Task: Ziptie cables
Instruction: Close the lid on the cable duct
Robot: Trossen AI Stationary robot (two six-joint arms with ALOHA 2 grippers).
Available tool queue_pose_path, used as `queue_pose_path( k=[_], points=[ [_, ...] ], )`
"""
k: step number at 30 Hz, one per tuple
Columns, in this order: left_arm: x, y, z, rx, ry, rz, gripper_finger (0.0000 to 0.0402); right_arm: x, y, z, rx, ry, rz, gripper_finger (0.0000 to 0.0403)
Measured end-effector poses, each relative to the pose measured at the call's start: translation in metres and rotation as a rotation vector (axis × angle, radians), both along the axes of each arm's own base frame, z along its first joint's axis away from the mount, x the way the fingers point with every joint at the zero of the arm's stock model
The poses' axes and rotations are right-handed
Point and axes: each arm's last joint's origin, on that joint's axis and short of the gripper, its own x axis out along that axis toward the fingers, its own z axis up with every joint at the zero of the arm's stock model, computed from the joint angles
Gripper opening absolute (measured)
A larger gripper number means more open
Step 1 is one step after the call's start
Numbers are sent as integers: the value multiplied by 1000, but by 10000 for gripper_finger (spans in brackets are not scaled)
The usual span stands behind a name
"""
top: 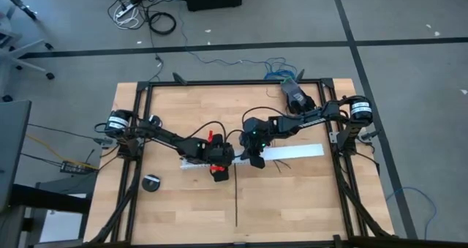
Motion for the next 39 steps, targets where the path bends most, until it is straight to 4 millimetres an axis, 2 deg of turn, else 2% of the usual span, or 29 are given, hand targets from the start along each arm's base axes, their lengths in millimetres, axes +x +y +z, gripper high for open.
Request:
queue_pose_path(
  k=[11,15,21,31,39],
  points=[
    [1,-1,-1,-28,-23,-47,292,0,0,0,6,2,-4,0],
    [2,-1,0,-36,-33,-53,300,0,0,0,6,3,-4,0],
    [1,-3,-1,-74,-23,-78,287,0,0,0,12,5,0,0],
    [1,-3,-1,-75,-18,-77,224,0,-1,0,16,3,0,0],
    [1,-3,-1,-72,-26,-76,228,1,1,-1,20,-5,9,0]
  ],
)
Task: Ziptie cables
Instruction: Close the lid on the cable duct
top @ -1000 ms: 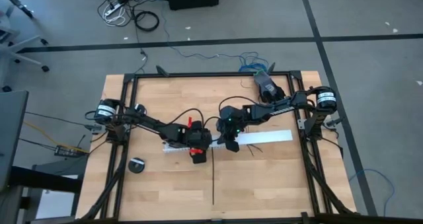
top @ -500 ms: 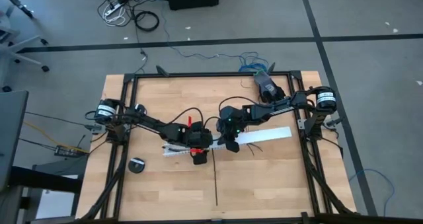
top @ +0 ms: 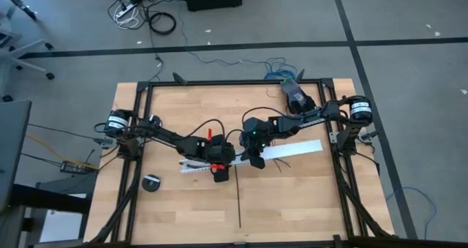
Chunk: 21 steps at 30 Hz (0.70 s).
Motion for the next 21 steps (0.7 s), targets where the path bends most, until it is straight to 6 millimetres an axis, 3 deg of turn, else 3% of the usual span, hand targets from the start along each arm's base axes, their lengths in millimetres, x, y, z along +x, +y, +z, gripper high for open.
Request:
queue_pose_path(
  k=[11,21],
  points=[
    [1,0,0,0,-14,0,271,3,2,2,19,-44,28,0],
    [-2,0,-2,20,30,-20,274,3,1,2,15,-36,27,0]
  ],
)
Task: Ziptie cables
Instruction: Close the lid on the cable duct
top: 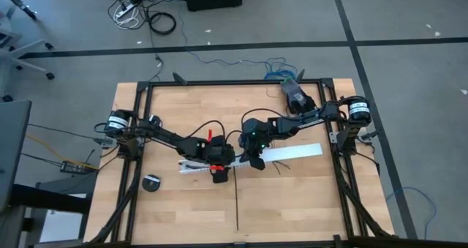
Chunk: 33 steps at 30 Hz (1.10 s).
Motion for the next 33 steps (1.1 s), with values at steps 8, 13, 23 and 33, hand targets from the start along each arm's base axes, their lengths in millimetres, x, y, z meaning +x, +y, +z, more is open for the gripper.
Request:
queue_pose_path(
  k=[8,13,23,33],
  points=[
    [-4,-4,-2,18,43,-68,274,-2,-3,-1,-1,18,-6,0],
    [-6,-4,-3,16,72,-71,274,-2,-3,-1,-2,25,-5,0],
    [-7,-4,-4,8,81,-51,268,-1,-3,0,2,-4,9,0],
    [-7,-4,-4,18,75,-45,262,1,-2,14,6,-93,16,0]
  ],
)
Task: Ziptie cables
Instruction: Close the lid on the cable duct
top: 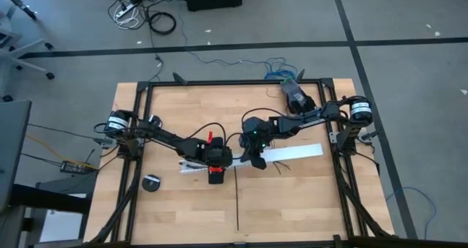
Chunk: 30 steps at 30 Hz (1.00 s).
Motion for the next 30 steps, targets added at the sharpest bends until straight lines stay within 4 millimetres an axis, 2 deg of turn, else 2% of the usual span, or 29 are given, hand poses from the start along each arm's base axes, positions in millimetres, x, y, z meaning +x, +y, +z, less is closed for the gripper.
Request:
queue_pose_path(
  k=[6,20,27,30],
  points=[
    [0,0,0,3,-1,6,262,3,1,7,-20,-53,-23,0],
    [-1,0,0,4,10,13,261,-13,6,10,-99,108,-97,0],
    [-1,0,0,3,5,10,261,-9,6,-6,-74,156,-88,0],
    [-1,1,0,1,1,9,261,-8,6,-7,-74,149,-87,0]
  ],
)
